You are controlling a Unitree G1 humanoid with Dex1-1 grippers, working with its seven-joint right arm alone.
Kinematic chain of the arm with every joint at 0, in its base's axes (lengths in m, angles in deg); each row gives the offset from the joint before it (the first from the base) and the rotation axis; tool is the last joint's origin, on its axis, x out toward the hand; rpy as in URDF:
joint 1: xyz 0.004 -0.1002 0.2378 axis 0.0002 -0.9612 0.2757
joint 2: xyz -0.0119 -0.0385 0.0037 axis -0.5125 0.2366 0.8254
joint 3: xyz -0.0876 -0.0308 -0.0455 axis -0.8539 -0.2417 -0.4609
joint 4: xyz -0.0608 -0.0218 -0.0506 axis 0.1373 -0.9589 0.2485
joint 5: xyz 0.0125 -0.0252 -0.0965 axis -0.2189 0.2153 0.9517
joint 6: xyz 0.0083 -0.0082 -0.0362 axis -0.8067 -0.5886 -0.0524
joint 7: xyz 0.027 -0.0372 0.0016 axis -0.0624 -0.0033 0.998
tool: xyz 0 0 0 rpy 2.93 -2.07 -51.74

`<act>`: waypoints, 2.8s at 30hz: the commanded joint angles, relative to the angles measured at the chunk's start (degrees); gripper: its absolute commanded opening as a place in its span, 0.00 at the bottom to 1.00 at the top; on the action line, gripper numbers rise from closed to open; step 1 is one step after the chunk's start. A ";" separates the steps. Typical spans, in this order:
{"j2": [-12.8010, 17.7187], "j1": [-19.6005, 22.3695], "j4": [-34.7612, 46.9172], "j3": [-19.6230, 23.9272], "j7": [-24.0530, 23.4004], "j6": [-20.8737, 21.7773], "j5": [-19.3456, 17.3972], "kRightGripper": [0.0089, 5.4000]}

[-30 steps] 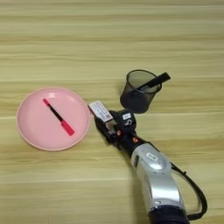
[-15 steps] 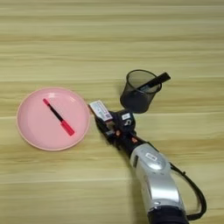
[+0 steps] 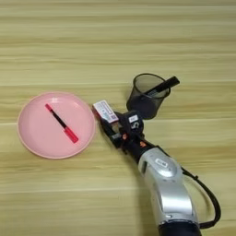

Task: Move the objects on the table

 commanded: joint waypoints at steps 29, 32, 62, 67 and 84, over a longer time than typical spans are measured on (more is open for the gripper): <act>0.08 2.55 8.26 -4.71 0.71 -1.04 0.96 0.39; 0.09 2.38 8.29 -4.93 0.87 -1.06 1.03 0.39; 0.19 2.91 9.73 -3.24 -0.18 -0.24 -0.21 0.89; 0.20 3.24 12.19 -1.14 -0.37 -0.04 -1.84 0.99; 2.53 -3.38 18.28 5.65 -1.22 -2.88 -4.86 0.99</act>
